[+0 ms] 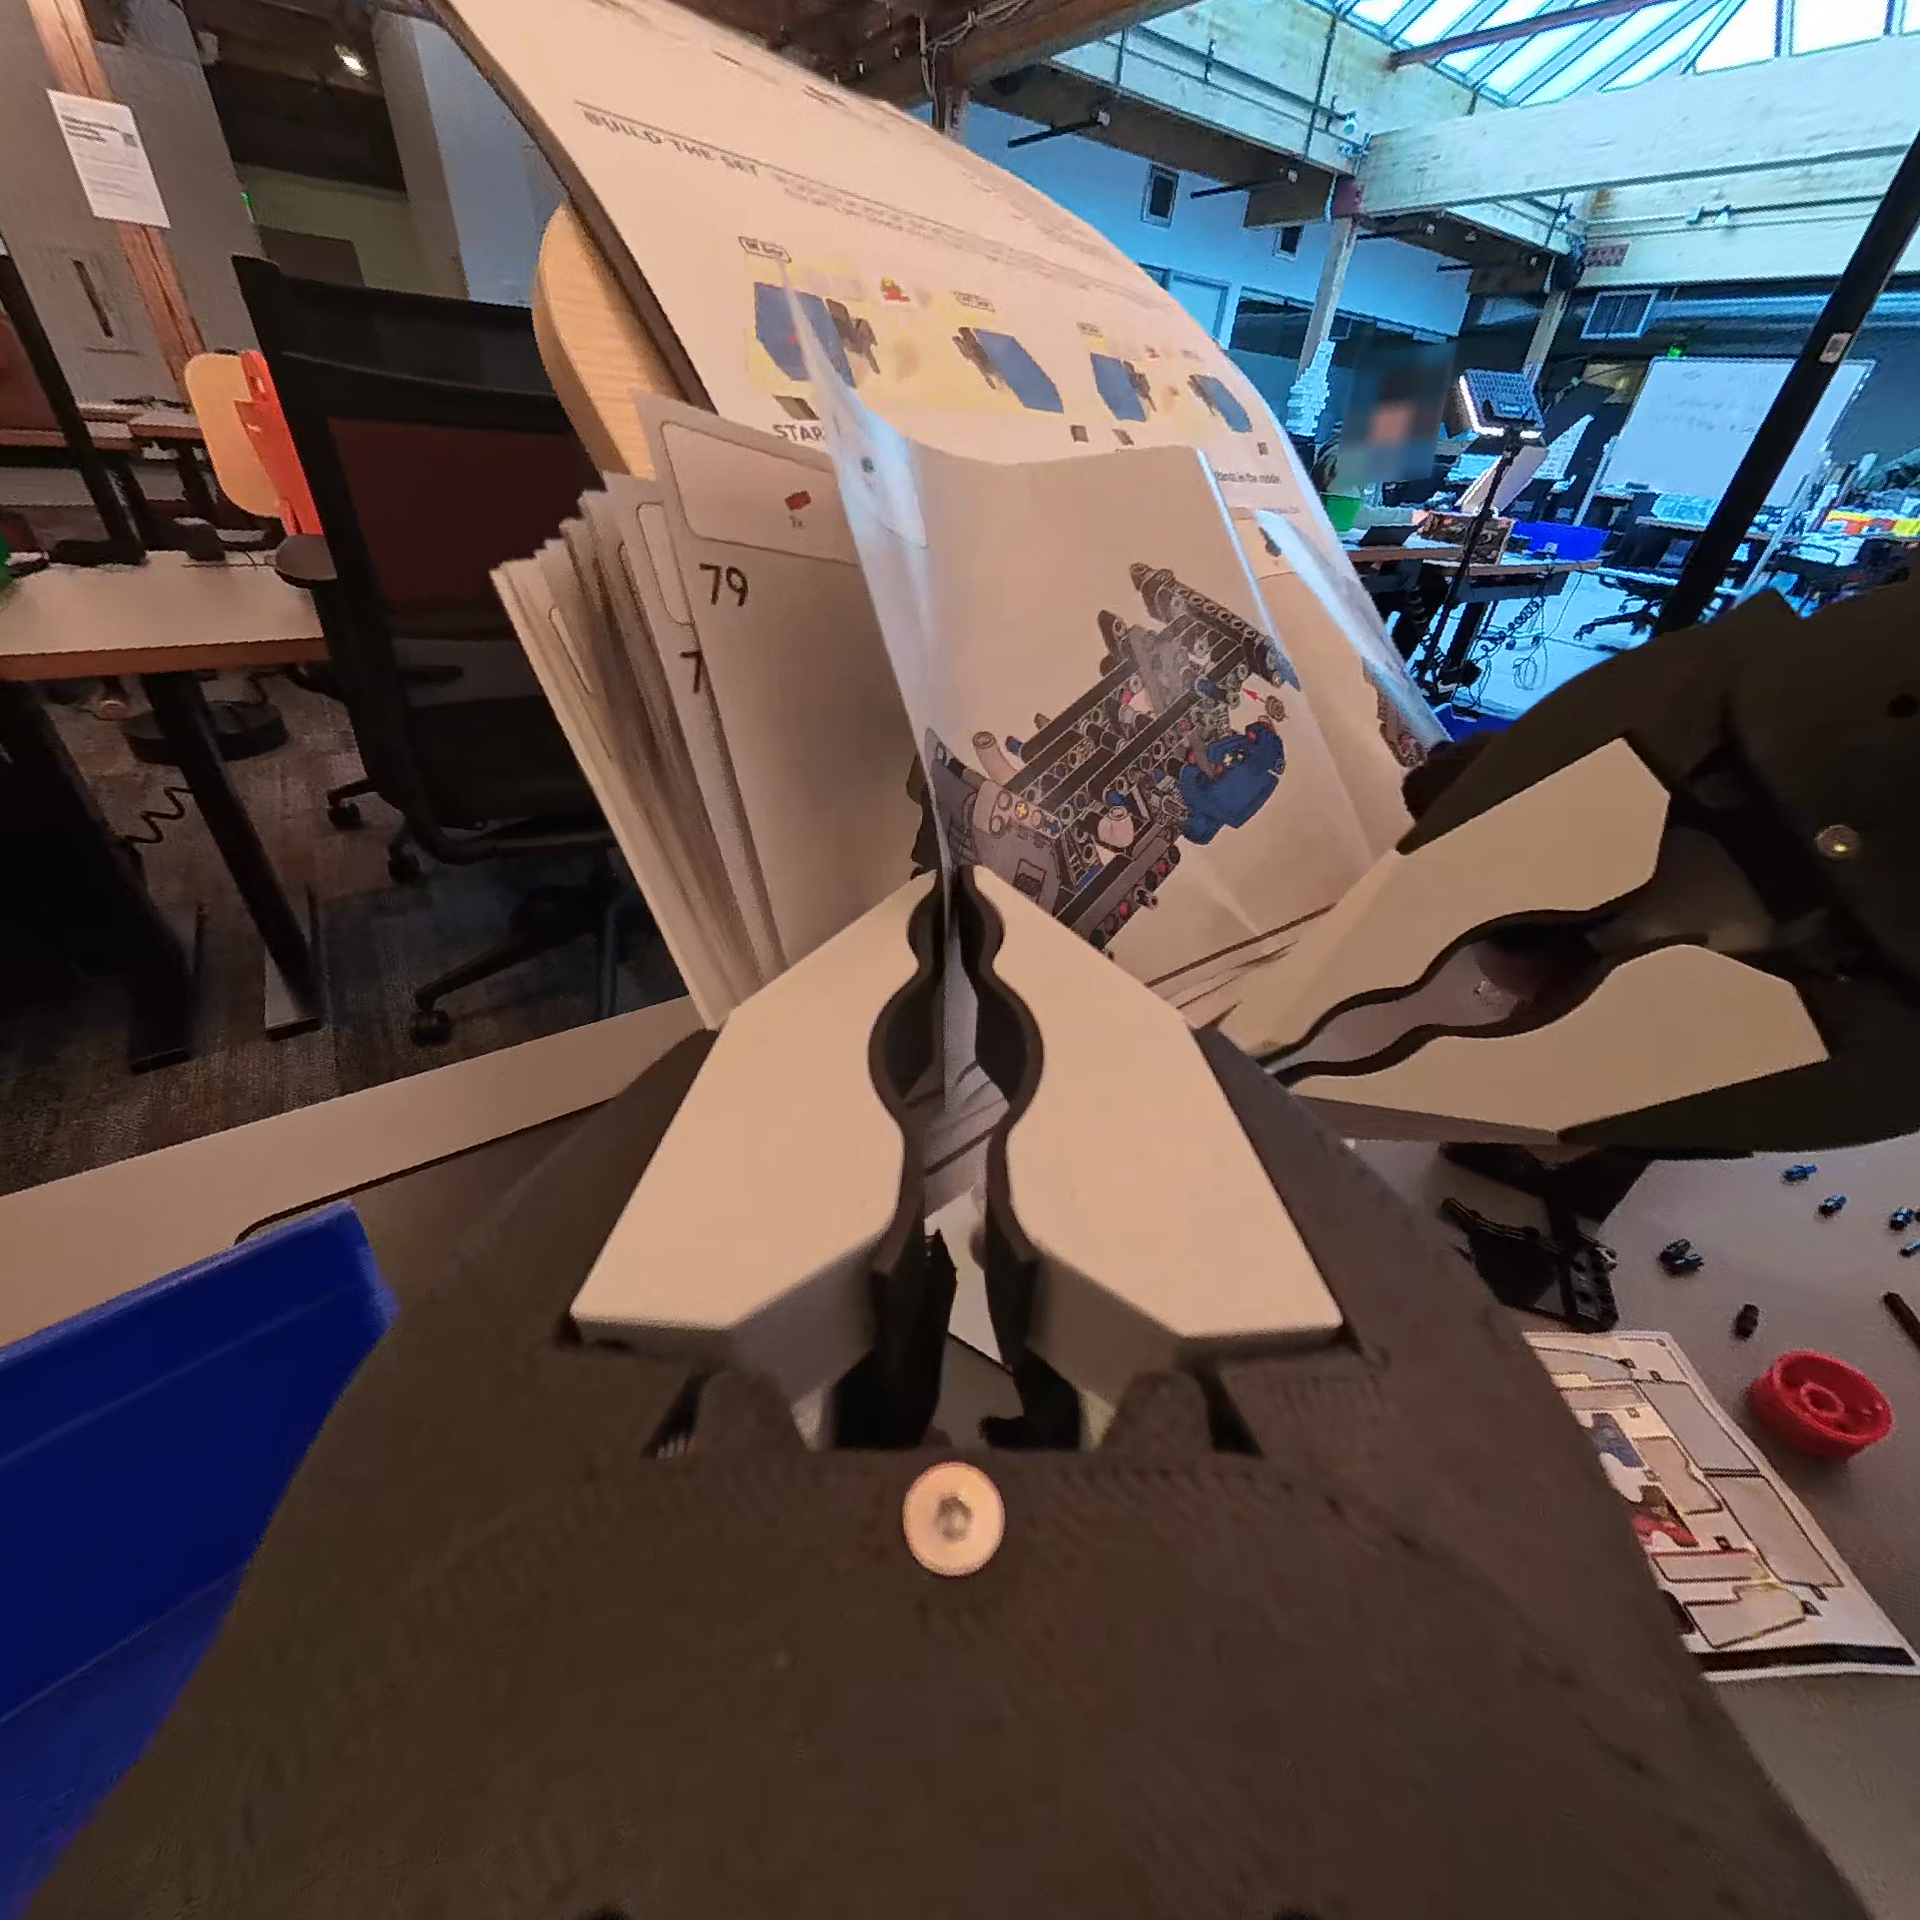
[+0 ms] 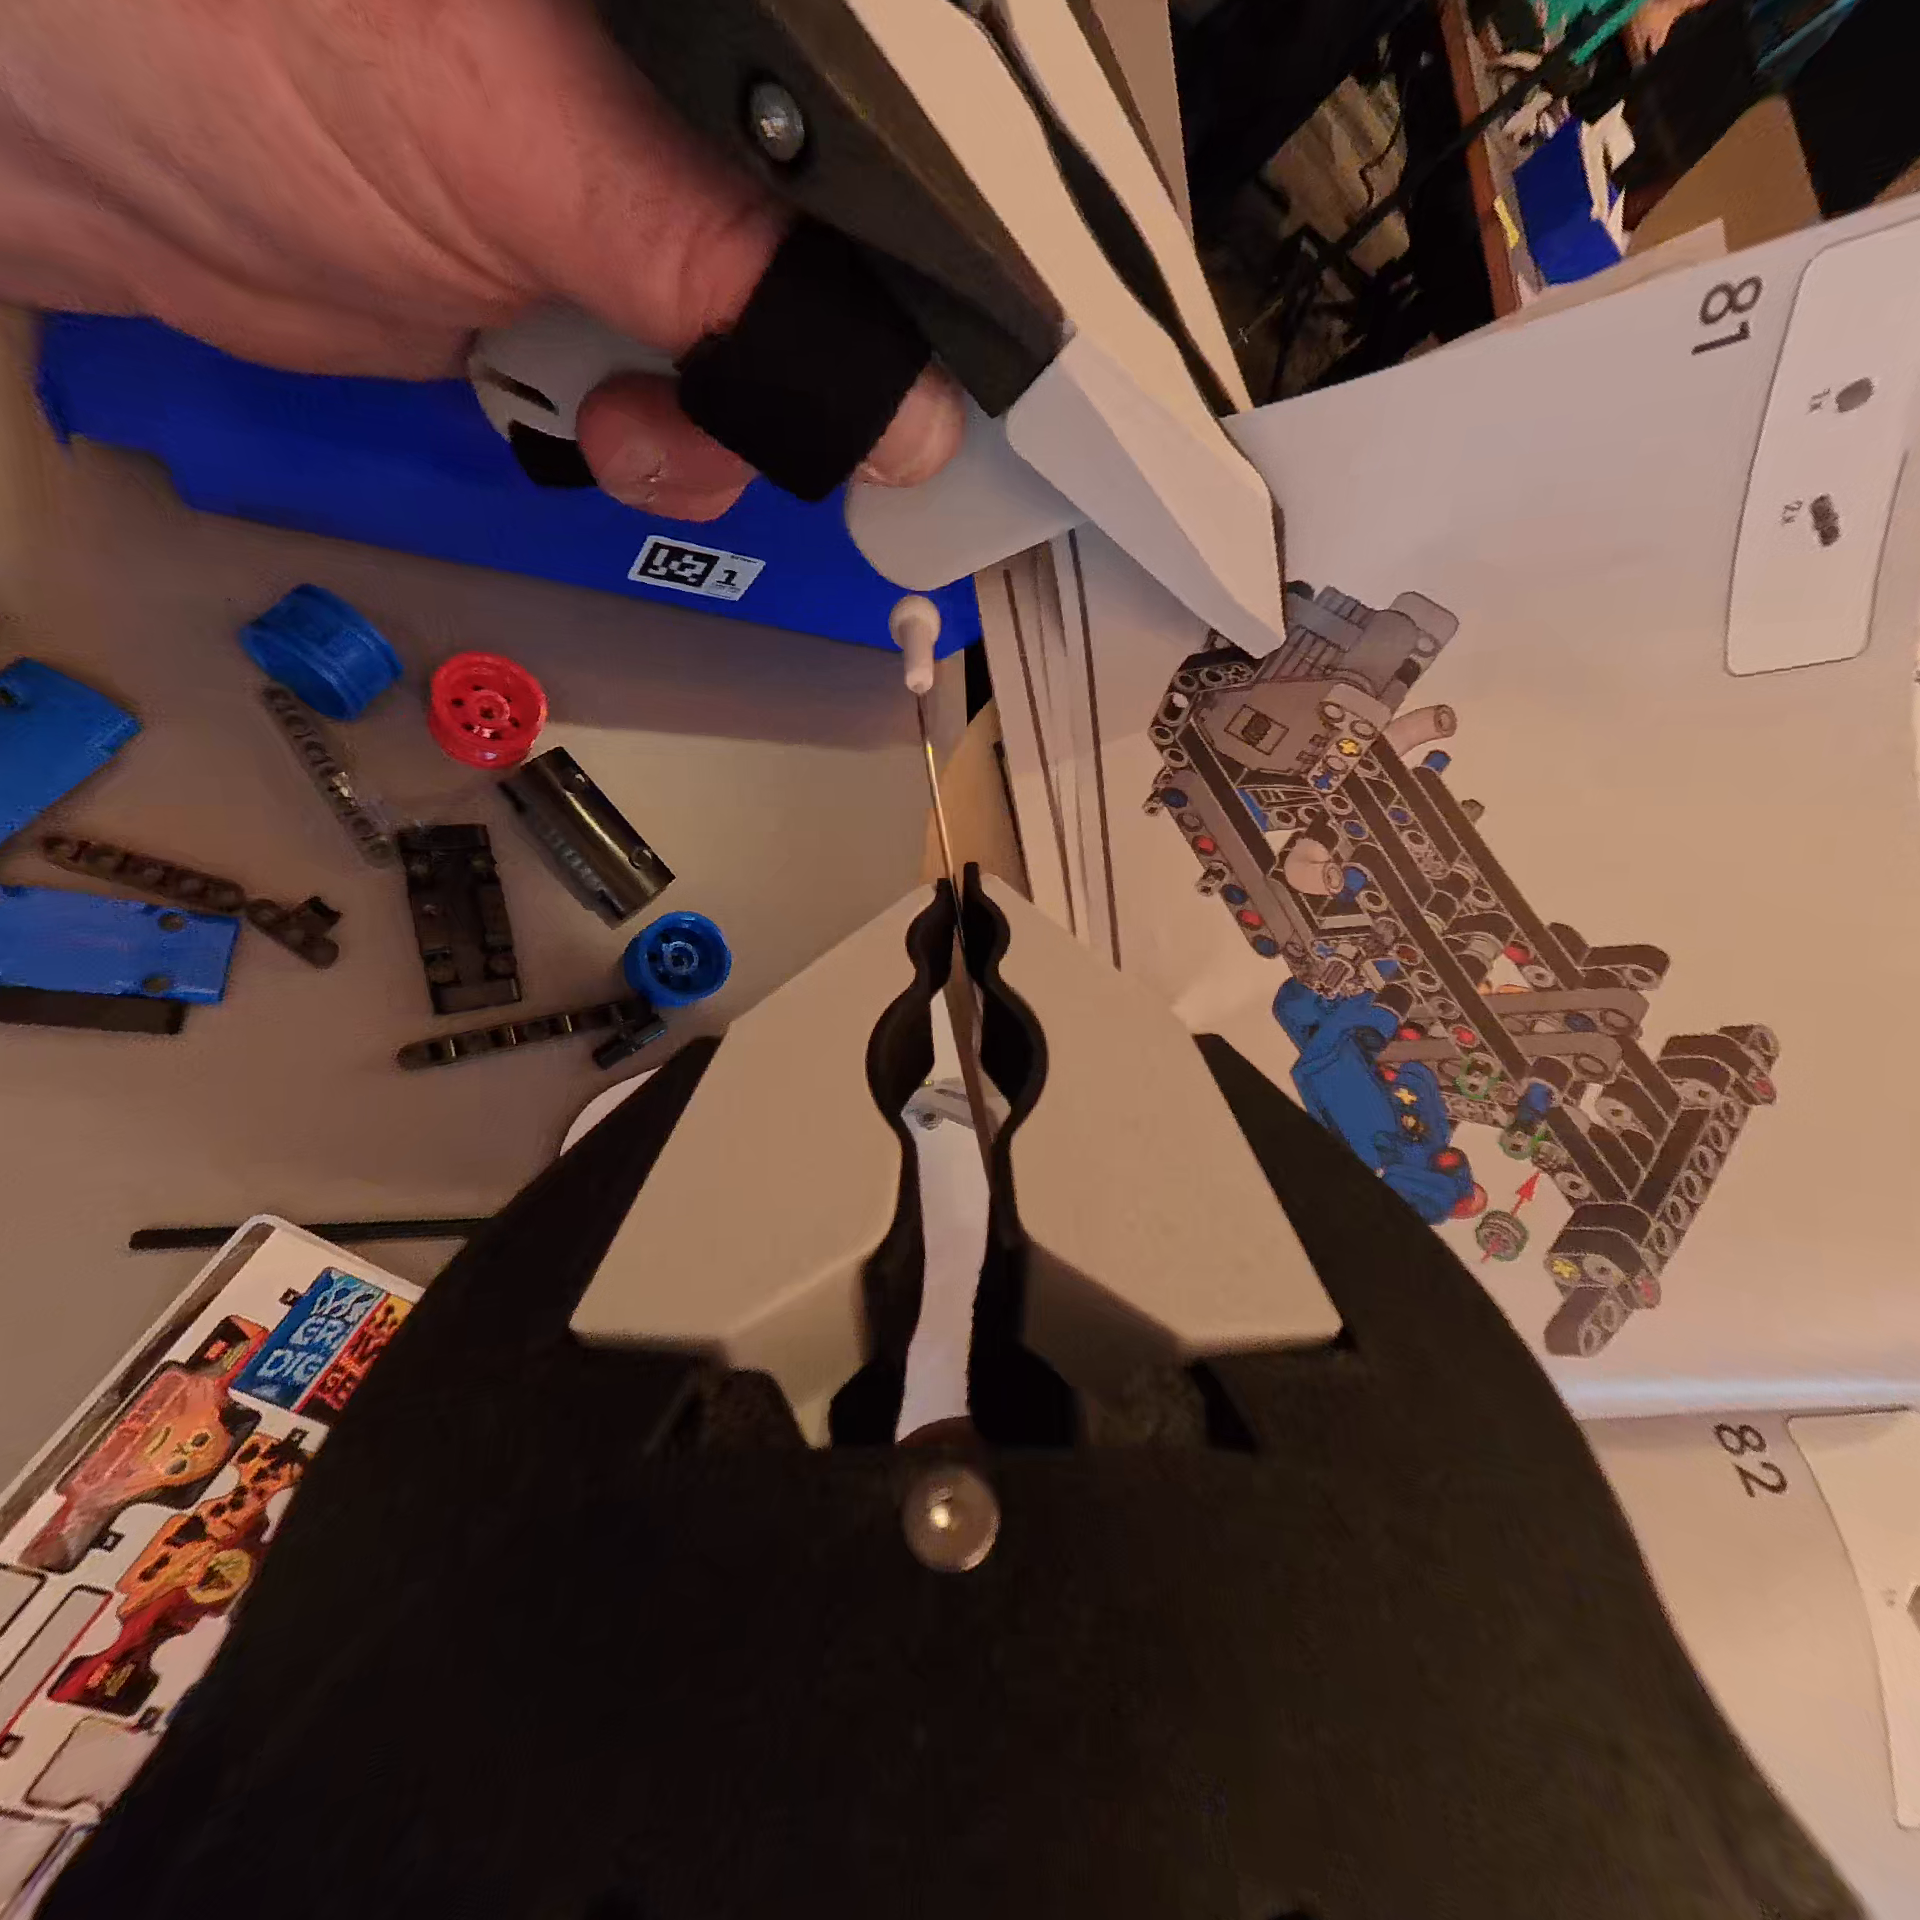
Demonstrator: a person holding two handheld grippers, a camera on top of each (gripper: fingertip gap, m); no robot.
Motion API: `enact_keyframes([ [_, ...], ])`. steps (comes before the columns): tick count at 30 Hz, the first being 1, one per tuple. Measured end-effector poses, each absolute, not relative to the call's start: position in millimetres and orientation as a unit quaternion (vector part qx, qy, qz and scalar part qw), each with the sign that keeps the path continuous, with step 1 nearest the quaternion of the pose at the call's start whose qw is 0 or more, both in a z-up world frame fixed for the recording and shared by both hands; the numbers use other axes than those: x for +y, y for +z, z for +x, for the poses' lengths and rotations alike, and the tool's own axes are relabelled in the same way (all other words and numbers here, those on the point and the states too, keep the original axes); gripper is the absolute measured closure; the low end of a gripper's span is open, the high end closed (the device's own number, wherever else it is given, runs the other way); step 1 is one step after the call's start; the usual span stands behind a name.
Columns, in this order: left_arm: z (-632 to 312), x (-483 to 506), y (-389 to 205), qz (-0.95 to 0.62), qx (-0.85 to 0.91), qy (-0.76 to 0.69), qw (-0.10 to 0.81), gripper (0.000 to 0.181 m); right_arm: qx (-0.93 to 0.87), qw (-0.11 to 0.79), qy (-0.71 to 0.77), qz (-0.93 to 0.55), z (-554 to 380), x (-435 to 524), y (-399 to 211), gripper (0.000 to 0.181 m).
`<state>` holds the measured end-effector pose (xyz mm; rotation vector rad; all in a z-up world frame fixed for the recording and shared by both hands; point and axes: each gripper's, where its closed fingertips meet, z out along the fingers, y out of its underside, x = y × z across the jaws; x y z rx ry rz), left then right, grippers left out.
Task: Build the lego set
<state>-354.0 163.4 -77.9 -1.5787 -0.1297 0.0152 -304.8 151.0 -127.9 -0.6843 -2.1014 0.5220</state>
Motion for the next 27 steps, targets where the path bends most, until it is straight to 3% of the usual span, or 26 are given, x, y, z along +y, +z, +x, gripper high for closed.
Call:
enact_keyframes([
  [27,-360,149,-77,-0.705,-0.088,-0.100,0.697,0.181,-0.717,0.387,0.383,-0.435,-304,158,-111,0.181],
])
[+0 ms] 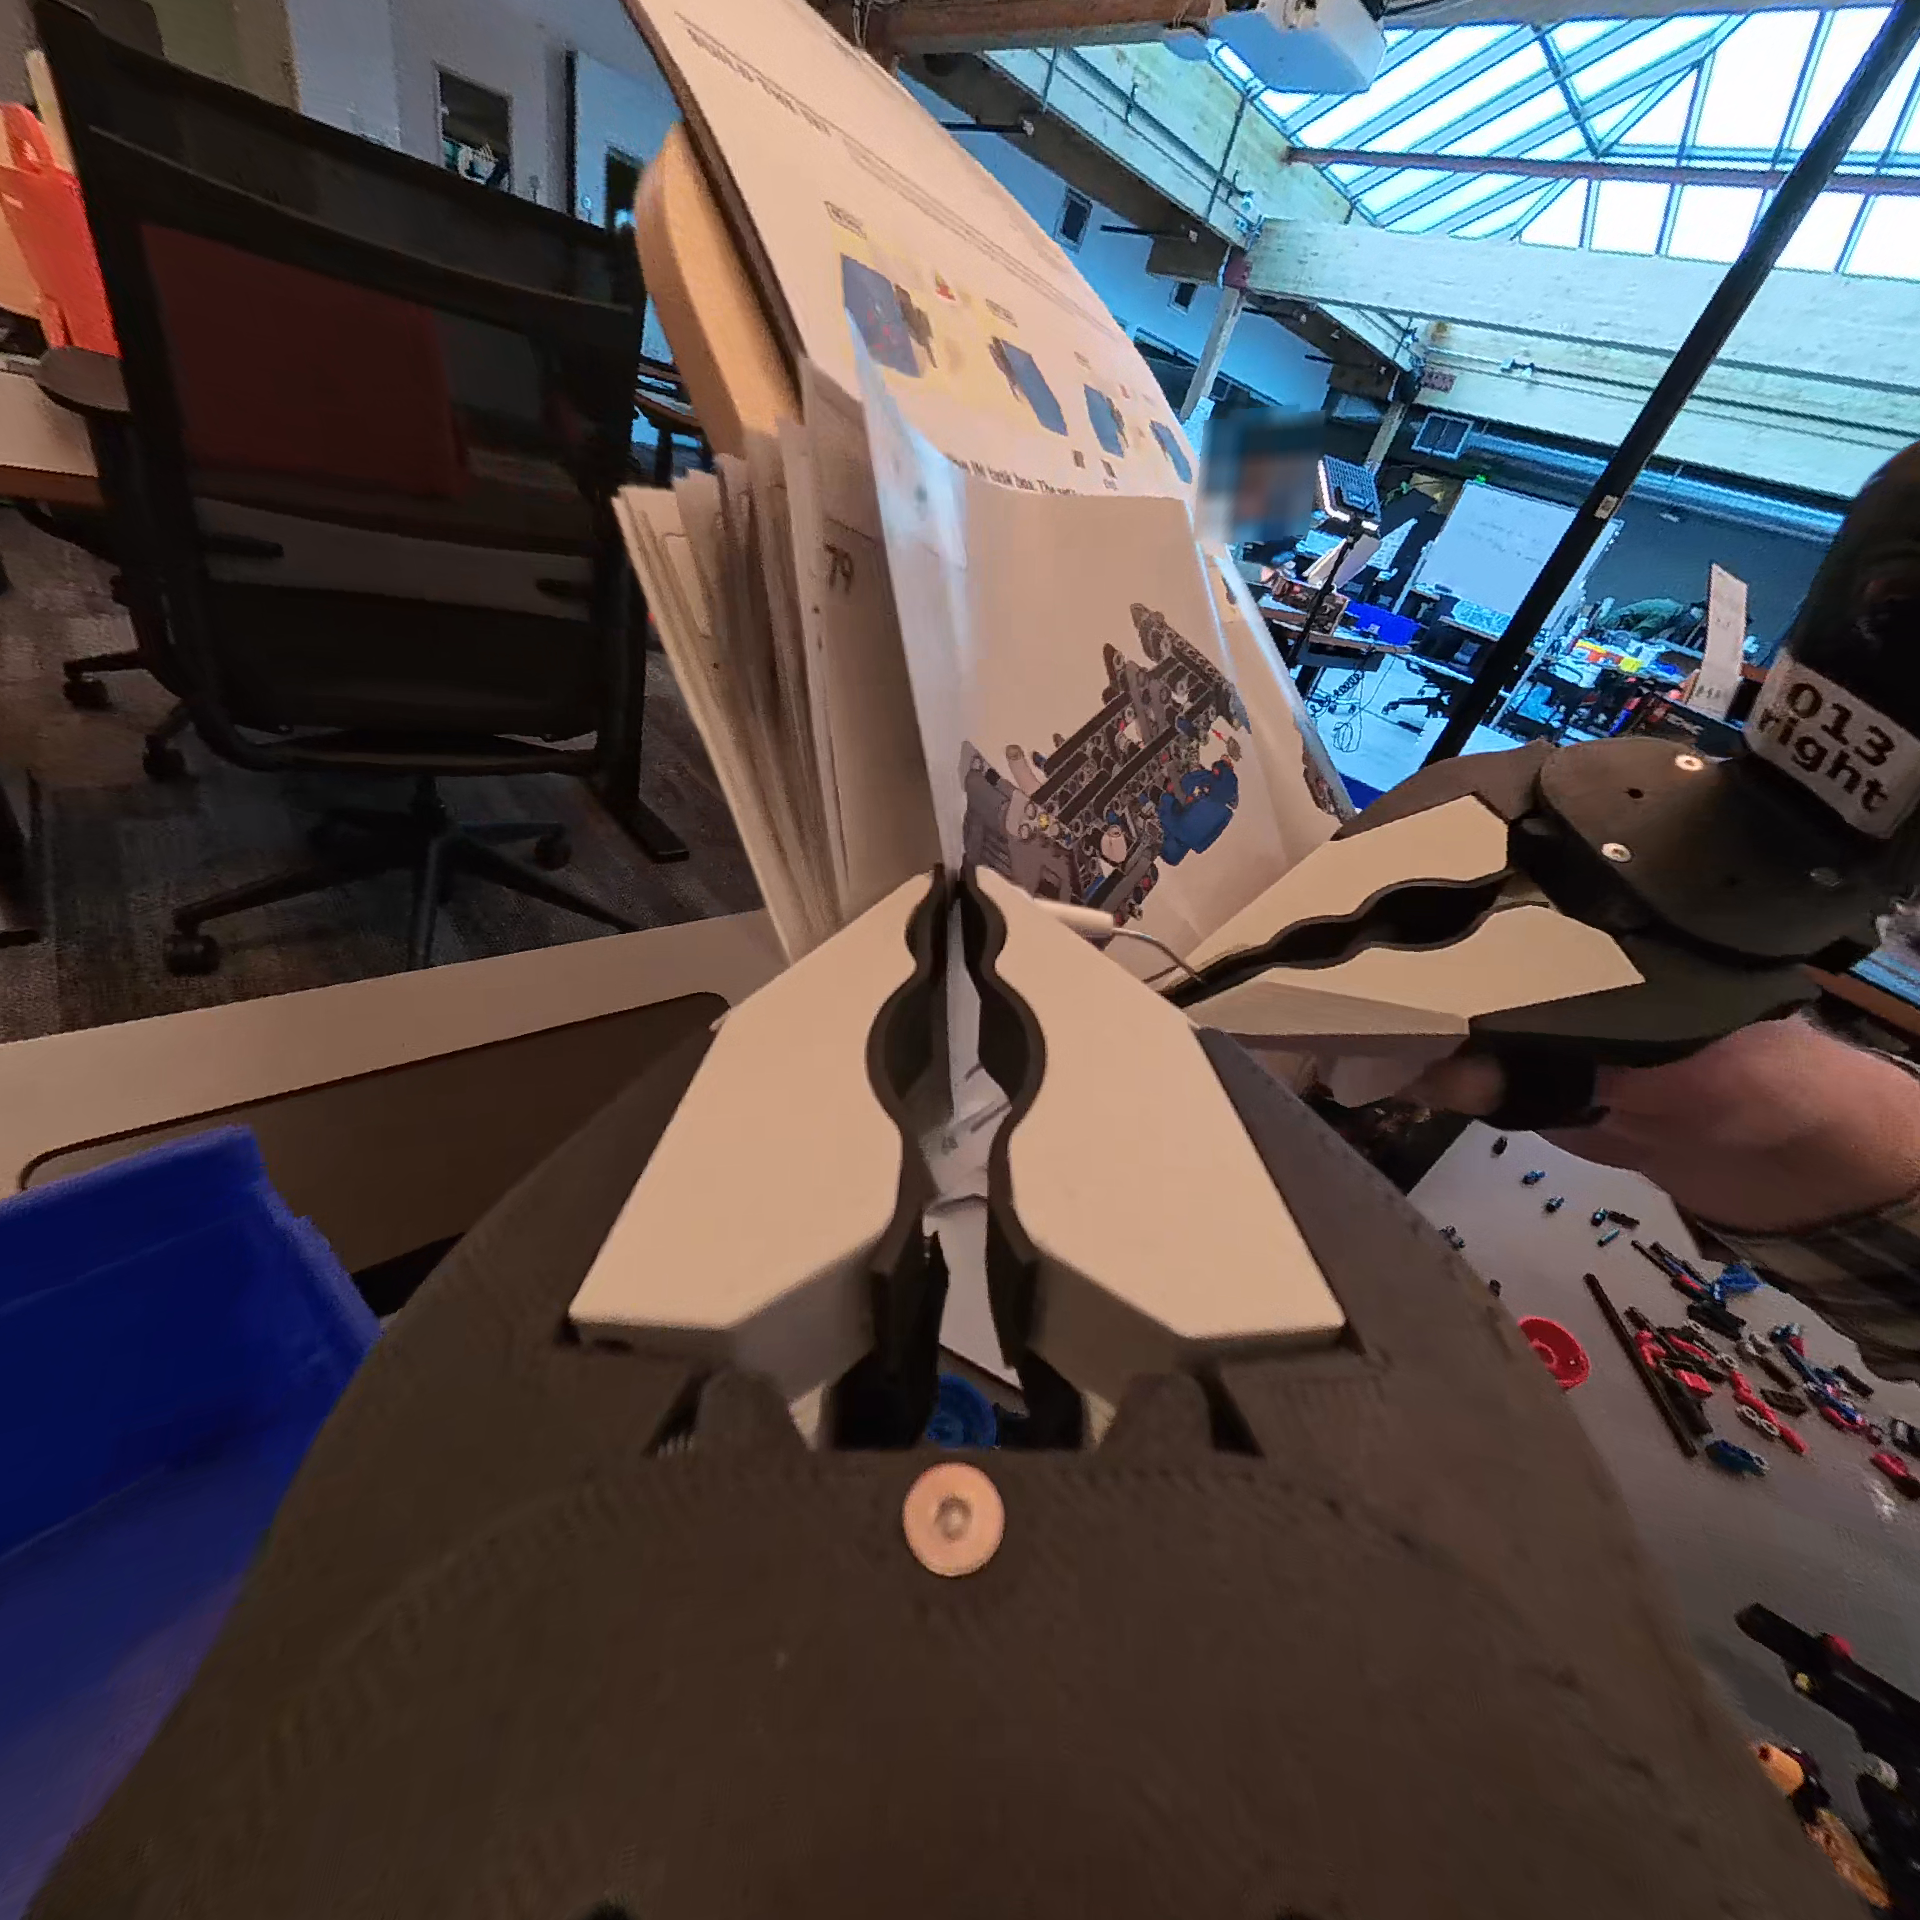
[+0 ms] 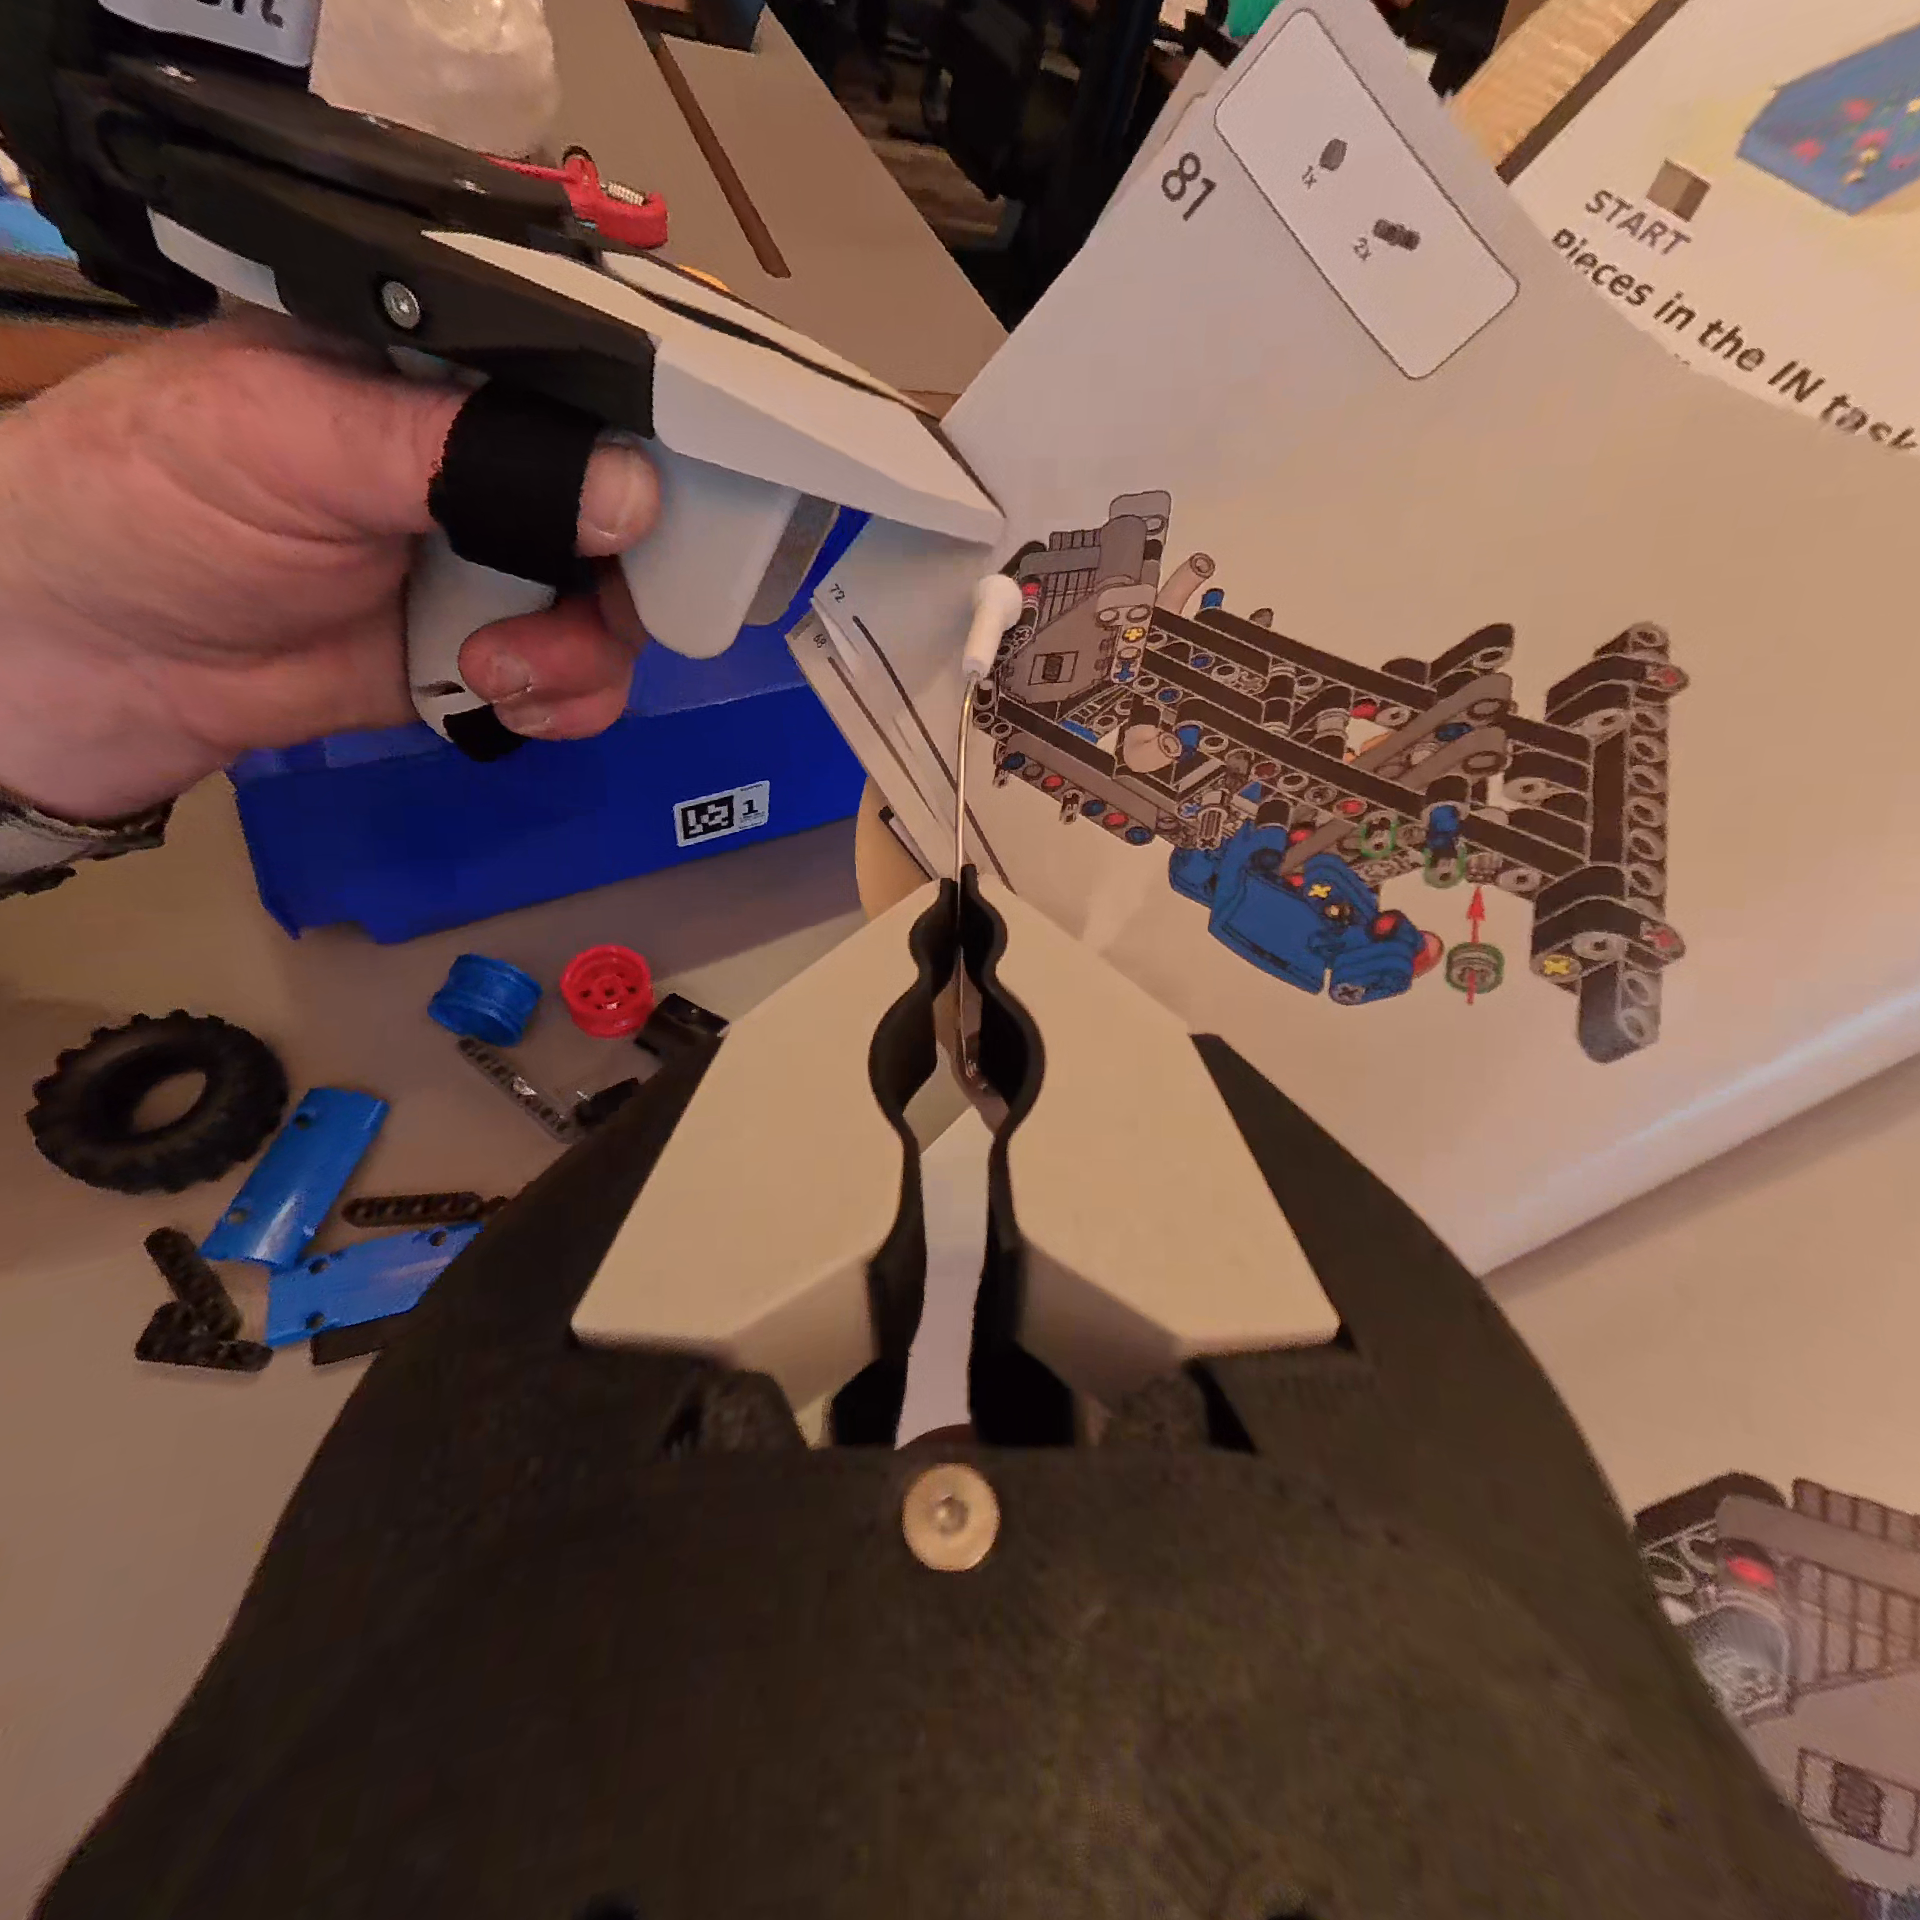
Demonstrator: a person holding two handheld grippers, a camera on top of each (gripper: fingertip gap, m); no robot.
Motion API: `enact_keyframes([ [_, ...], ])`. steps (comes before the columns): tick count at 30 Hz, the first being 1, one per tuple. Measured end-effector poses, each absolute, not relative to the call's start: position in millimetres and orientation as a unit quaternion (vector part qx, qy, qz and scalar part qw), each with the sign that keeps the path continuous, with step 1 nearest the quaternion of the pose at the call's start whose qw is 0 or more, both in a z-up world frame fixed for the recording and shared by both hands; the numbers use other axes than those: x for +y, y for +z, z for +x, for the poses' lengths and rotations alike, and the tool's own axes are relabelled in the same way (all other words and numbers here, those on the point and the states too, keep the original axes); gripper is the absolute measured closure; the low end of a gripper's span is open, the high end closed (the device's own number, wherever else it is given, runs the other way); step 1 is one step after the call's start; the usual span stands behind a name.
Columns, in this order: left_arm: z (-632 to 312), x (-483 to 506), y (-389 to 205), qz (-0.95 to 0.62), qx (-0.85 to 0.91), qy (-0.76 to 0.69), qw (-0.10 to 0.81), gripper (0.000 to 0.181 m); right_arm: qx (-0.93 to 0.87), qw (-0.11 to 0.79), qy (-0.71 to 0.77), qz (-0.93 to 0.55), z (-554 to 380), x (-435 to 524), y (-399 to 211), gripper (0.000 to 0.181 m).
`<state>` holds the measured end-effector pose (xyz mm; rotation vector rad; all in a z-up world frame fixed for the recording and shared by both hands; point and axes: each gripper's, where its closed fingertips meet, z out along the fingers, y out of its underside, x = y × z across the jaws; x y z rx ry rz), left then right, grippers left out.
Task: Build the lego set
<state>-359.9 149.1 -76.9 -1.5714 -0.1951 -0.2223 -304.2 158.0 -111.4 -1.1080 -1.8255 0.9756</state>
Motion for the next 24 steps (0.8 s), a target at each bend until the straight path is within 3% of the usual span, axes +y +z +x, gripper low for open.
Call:
enact_keyframes([
  [3,-366,146,-74,-0.706,-0.094,-0.070,0.698,0.178,-0.721,0.351,0.396,-0.448,-297,157,-109,0.173],
  [9,-376,136,-56,-0.703,-0.105,0.023,0.703,0.151,-0.744,0.348,0.365,-0.439,-256,157,-90,0.146],
  [18,-313,104,16,-0.678,0.017,0.096,0.729,0.130,-0.775,0.356,0.313,-0.419,-137,138,-86,0.143],
  [24,-216,94,-10,-0.727,0.186,0.047,0.660,0.120,-0.793,0.296,0.297,-0.441,-56,122,-139,0.138],
])
